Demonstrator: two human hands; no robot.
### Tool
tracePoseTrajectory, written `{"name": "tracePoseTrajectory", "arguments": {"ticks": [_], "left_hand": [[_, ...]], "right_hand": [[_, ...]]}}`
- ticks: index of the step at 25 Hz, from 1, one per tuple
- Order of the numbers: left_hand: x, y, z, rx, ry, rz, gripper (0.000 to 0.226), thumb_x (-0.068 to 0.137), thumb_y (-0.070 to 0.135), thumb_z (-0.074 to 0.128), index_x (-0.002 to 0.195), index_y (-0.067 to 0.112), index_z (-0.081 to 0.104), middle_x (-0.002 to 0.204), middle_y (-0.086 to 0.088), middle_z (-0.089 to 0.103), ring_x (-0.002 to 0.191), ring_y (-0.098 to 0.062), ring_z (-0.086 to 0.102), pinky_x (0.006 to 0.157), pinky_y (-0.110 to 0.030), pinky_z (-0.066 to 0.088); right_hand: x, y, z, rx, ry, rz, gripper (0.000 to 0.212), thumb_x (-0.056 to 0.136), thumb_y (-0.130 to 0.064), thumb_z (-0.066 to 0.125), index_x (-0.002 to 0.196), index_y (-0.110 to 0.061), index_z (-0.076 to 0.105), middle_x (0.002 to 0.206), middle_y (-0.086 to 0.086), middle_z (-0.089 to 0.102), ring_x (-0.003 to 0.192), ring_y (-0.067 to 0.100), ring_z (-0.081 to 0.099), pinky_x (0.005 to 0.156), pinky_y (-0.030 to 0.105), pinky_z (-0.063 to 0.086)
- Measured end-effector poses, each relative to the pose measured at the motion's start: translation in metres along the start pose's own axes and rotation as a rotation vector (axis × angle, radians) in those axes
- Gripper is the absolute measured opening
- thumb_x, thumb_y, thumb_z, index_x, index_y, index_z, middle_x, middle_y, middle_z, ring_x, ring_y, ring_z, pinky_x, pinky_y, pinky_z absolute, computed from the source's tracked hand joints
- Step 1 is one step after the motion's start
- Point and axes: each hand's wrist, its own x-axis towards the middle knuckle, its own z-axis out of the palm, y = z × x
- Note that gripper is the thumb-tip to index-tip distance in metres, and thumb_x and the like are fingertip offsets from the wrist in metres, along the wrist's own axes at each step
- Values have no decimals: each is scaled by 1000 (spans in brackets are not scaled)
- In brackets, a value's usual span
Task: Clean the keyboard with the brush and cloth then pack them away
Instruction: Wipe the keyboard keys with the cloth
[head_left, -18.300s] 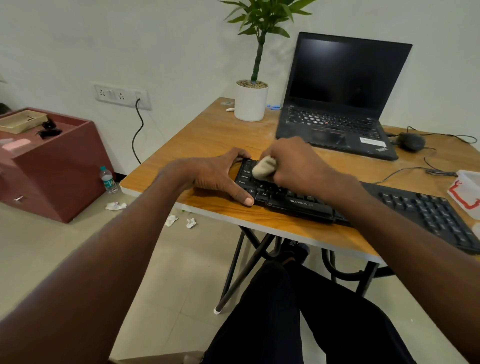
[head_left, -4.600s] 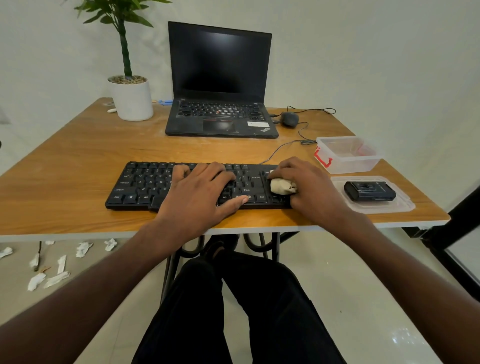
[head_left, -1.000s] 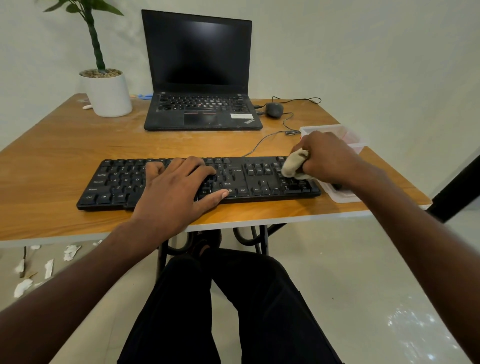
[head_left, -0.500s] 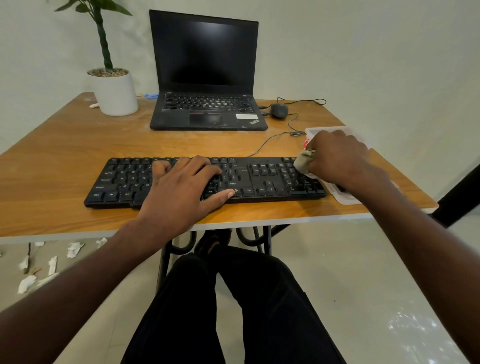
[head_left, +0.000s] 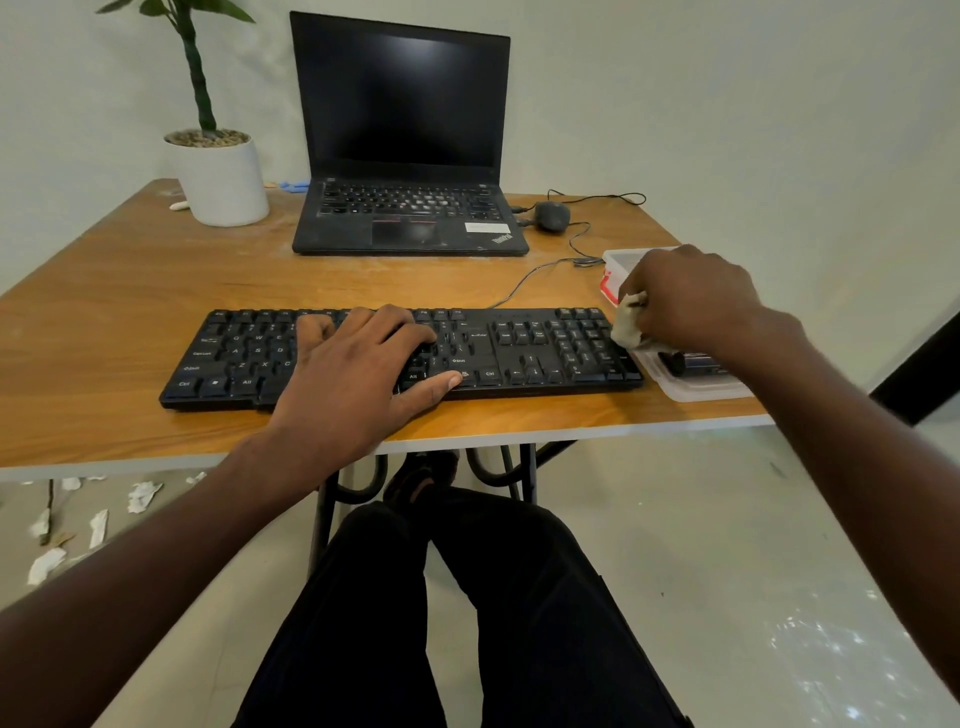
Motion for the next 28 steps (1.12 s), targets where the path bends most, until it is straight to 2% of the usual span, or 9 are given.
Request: {"name": "tracePoseTrajectory", "arguments": {"ticks": [3, 6, 8, 11, 14, 18, 22, 25, 28], "left_hand": [[0, 0, 1, -4, -2, 0, 71, 97, 81, 21, 135, 33, 58, 133, 10, 58, 123, -17, 54, 98, -46, 24], [0, 0, 1, -7, 2, -3, 69, 97, 81, 23, 135, 35, 58, 133, 11, 57, 123, -16, 54, 98, -46, 25], [1, 1, 1, 1, 4, -4, 69, 97, 82, 23, 134, 35, 58, 133, 10, 58, 122, -16, 54, 96, -45, 24], [0, 0, 1, -4, 7, 1, 70, 97, 82, 23, 134, 34, 59, 133, 10, 58, 122, -17, 54, 95, -45, 24], [1, 0, 1, -9, 6, -4, 70, 97, 81, 23, 134, 33, 59, 133, 9, 58, 123, -17, 53, 96, -45, 22], [1, 0, 1, -6, -2, -14, 70, 97, 81, 24, 135, 34, 59, 133, 10, 57, 123, -18, 53, 97, -46, 23], [1, 0, 1, 0, -5, -21, 70, 97, 81, 23, 135, 35, 58, 134, 10, 57, 123, -17, 52, 96, -45, 22], [1, -1, 2, 0, 5, -12, 69, 97, 81, 24, 134, 35, 58, 133, 10, 57, 123, -17, 53, 94, -44, 21], [1, -1, 0, 2, 9, -10, 70, 97, 81, 22, 134, 34, 58, 133, 10, 58, 124, -17, 53, 94, -43, 20]], "right_hand": [[1, -9, 6, 113, 58, -8, 25, 80, -10, 75, 80, -33, 66, 90, 5, 63, 84, 30, 59, 68, 37, 43], [-6, -8, 16, 142, 14, -37, 24, 82, -6, 72, 87, -29, 76, 86, 4, 68, 84, 29, 64, 64, 34, 42], [-15, 0, 11, 148, -37, -52, 26, 82, -3, 69, 88, -26, 79, 85, 7, 71, 85, 29, 66, 64, 35, 48], [-24, 12, -3, 133, -166, -52, 29, 85, -6, 71, 103, -25, 81, 100, 8, 74, 94, 26, 64, 72, 37, 53], [-21, 7, -1, 167, -66, -7, 27, 85, -9, 69, 99, -29, 79, 96, 7, 72, 92, 26, 63, 67, 34, 48], [-14, -7, 14, 113, 43, 41, 33, 85, -16, 71, 117, -25, 76, 106, 13, 69, 91, 32, 63, 70, 36, 46], [-26, -9, 11, 13, -37, 93, 43, 86, -19, 77, 126, -8, 66, 113, 20, 67, 85, 29, 55, 70, 34, 44], [-36, -8, 1, -21, -107, 69, 47, 85, -23, 78, 127, -7, 65, 113, 18, 68, 83, 26, 55, 68, 33, 44], [-34, -13, -9, 152, -238, 25, 39, 82, -21, 82, 117, -9, 71, 102, 10, 72, 85, 22, 64, 67, 31, 50]]}}
